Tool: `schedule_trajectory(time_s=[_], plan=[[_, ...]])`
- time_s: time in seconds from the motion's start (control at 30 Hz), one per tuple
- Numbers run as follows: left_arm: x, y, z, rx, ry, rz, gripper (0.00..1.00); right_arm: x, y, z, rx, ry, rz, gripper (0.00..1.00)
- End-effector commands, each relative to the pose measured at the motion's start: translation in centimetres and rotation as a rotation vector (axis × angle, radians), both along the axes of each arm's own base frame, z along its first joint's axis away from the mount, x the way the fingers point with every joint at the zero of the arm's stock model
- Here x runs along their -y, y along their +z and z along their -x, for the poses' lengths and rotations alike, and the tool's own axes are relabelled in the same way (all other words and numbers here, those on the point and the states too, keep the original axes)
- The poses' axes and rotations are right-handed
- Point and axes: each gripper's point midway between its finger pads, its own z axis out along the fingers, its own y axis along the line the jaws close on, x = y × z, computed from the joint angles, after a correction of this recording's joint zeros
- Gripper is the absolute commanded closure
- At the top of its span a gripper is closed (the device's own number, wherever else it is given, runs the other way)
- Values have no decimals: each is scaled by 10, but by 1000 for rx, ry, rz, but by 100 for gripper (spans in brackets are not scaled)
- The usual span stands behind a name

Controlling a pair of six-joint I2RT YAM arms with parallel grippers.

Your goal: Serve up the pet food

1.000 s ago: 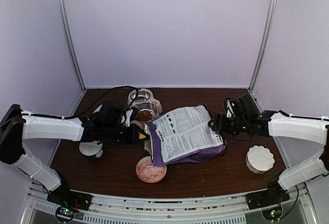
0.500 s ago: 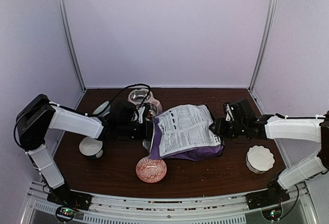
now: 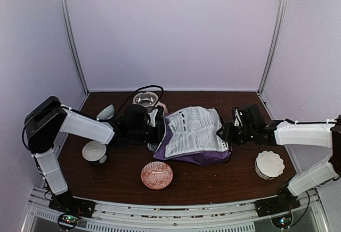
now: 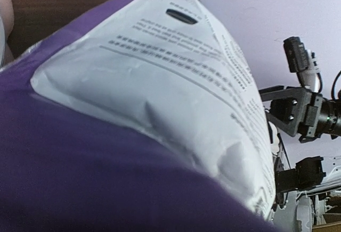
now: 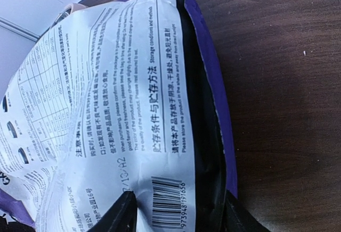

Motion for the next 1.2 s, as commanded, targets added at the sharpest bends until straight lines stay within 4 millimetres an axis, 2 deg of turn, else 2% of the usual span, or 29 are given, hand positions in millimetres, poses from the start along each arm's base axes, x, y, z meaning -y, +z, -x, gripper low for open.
schedule_trajectory(time_s=[0.0, 0.17, 0.27, 0.37, 0.47, 0.53, 0.7, 0.8, 0.9, 0.97, 1.03, 1.17], plan=[[21, 119, 19, 211, -108, 277, 100, 0, 18, 5, 23, 29, 15, 46], [17, 154, 29, 231, -133, 361, 100, 14, 47, 4, 77, -1, 73, 36], [14, 165, 32, 241, -139, 383, 100, 18, 68, 5, 116, -8, 80, 30], [13, 171, 35, 249, -146, 393, 100, 14, 97, 7, 170, 6, 63, 25], [12, 174, 38, 256, -155, 404, 100, -6, 127, 12, 224, 61, 42, 21], [11, 177, 40, 263, -162, 413, 100, -25, 145, 16, 255, 112, 22, 22], [11, 176, 43, 265, -174, 407, 100, -88, 185, 25, 327, 247, -2, 26], [11, 175, 45, 266, -183, 407, 100, -122, 192, 25, 347, 302, 48, 26], [10, 174, 46, 264, -187, 402, 100, -150, 185, 21, 350, 353, 129, 28], [9, 174, 46, 265, -185, 399, 100, -160, 186, 18, 358, 366, 164, 30], [8, 173, 46, 267, -182, 394, 100, -171, 175, 14, 346, 379, 207, 35], [7, 174, 46, 272, -177, 389, 100, -180, 166, 7, 337, 365, 277, 47]])
